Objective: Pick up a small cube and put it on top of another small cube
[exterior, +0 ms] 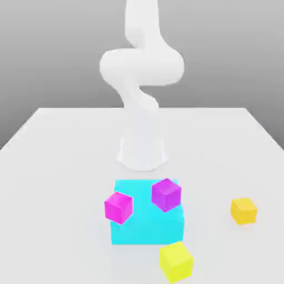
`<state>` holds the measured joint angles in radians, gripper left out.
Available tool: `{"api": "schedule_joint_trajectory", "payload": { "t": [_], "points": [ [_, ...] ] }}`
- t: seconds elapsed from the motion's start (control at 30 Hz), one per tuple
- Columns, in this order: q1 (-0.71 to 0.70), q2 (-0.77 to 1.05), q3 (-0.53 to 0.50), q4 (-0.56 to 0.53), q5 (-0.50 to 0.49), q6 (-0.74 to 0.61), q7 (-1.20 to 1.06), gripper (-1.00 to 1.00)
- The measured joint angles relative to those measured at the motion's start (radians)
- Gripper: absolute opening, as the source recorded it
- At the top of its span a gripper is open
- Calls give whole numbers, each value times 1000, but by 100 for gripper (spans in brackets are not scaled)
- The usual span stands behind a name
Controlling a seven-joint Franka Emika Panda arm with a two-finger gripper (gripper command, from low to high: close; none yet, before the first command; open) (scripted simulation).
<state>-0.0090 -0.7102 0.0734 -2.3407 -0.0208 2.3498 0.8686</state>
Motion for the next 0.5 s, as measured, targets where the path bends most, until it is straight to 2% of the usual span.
{"api": "schedule_joint_trajectory", "payload": {
  "t": [0.3, 0.5],
  "points": [
    [-10, 333, 255, -149, -102, 182, 274, 0],
    [13, 553, 389, -245, -179, 300, 460, 0]
  ]
}}
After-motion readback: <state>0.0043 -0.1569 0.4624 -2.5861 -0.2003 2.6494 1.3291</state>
